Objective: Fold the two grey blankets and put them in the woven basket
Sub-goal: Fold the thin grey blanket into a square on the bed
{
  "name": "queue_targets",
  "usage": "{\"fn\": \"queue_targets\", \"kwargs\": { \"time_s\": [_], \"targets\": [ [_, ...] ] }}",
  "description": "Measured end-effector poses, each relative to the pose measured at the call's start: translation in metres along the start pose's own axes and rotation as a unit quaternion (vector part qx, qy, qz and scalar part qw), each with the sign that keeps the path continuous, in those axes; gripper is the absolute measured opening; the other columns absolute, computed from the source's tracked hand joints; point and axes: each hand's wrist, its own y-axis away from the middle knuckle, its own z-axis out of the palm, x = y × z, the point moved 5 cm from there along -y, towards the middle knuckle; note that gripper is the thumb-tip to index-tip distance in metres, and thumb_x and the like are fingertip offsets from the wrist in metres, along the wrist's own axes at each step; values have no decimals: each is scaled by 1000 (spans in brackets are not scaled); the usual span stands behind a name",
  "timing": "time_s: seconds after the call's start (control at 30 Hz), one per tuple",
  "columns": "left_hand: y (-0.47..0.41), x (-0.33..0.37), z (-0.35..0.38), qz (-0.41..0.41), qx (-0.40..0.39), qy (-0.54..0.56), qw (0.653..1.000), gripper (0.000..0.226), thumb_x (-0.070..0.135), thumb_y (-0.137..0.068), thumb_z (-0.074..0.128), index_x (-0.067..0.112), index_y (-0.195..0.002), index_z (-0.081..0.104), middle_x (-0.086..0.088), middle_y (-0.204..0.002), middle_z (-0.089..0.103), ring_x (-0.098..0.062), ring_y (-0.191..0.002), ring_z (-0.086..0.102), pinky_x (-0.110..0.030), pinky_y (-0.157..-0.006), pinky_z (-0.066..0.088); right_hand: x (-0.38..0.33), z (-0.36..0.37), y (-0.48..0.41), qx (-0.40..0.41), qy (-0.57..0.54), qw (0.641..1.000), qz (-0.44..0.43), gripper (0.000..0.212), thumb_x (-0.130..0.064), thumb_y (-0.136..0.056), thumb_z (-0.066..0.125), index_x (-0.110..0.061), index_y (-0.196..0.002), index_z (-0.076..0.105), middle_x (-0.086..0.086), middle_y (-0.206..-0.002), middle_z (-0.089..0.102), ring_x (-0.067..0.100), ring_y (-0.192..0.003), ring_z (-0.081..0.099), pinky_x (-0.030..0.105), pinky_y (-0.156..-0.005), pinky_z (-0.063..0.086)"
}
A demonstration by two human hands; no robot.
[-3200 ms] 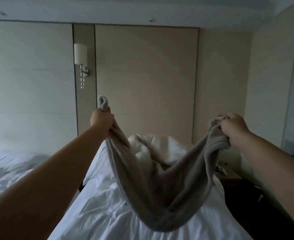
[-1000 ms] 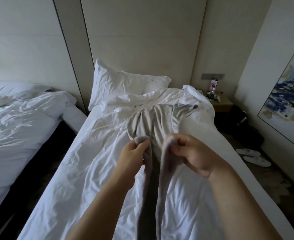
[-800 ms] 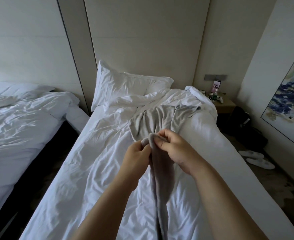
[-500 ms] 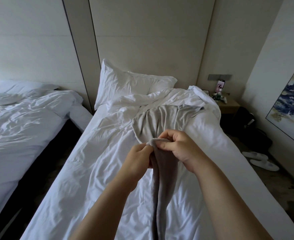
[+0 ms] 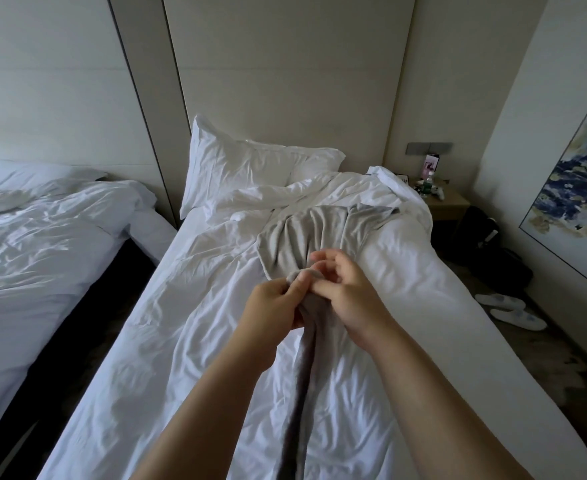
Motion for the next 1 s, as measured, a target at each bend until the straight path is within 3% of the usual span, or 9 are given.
{"fn": "queue_targets", "kwargs": {
  "time_s": [0.1, 0.2, 0.27, 0.4, 0.5, 0.67, 0.8, 0.9, 1.0],
  "targets": [
    [-9, 2, -4, -27, 54, 53, 997, 34, 27, -96, 54, -4, -94, 67, -21, -87, 71, -27, -79, 69, -32, -72, 59, -2, -6, 21, 175, 18, 978, -111, 40, -11, -67, 54, -22, -106, 55, 0, -104, 54, 2, -94, 52, 7, -80, 42],
    [-17, 10, -4, -22, 56, 91, 994, 36, 25, -98, 52, 0, -82, 72, -20, -83, 71, -30, -77, 67, -33, -73, 57, 12, 21, 37, 136, 195, 952, -194, 54, -22, -73, 67, -9, -122, 50, -1, -112, 54, -3, -103, 52, 9, -88, 41],
    [-22, 16, -5, -5, 59, 92, 994, 37, 25, -97, 52, 4, -75, 73, -15, -75, 72, -25, -75, 69, -34, -75, 57, 31, 29, 31, 129, 222, 954, -152, 52, -30, -76, 69, -13, -123, 52, -7, -114, 60, 1, -107, 57, 17, -90, 46],
    [-35, 23, -19, 0, 100, 157, 982, 26, 27, -95, 57, 12, -79, 72, -3, -68, 72, -12, -66, 69, -27, -61, 55, 68, 8, 9, 175, 271, 943, -83, 18, -13, -84, 63, -13, -102, 65, -6, -93, 71, 8, -85, 64, 4, -66, 40],
    [-46, 25, -47, 7, 162, 190, 968, 32, 28, -92, 61, 16, -65, 73, 2, -58, 65, -9, -55, 62, -25, -57, 54, 98, -26, 1, 198, 385, 901, 9, 9, -9, -80, 62, -4, -85, 68, 19, -81, 70, 39, -82, 64, 32, -63, 42],
    [-54, -4, -130, -1, 340, 269, 901, 21, 23, -92, 60, 17, -71, 59, -1, -61, 56, -10, -52, 57, -19, -45, 50, 144, -108, 10, 169, 504, 833, 155, 17, -8, -81, 55, -11, -92, 68, 18, -94, 70, 37, -94, 65, 33, -71, 47],
    [-47, -60, -179, -112, 408, 248, 871, 16, 22, -89, 60, 18, -74, 56, -1, -65, 51, -10, -56, 53, -22, -44, 48, 174, -167, 31, 147, 519, 807, 241, 12, -13, -86, 54, -9, -80, 63, 20, -87, 67, 35, -82, 61, 33, -65, 47],
    [-55, -79, -183, -179, 361, 290, 868, 6, 20, -92, 57, 20, -97, 54, 1, -66, 48, -8, -47, 49, -16, -36, 43, 159, -191, 18, 207, 469, 819, 259, 26, -13, -91, 52, 4, -103, 67, 28, -104, 66, 41, -98, 61, 36, -76, 46],
    [-76, -46, -176, -93, 320, 356, 873, 5, 23, -96, 55, 19, -94, 56, 4, -65, 62, -5, -49, 58, -16, -40, 46, 87, -205, -19, 322, 396, 847, 146, 32, -3, -93, 45, 10, -119, 57, 34, -116, 60, 44, -109, 57, 41, -85, 44]
  ]
}}
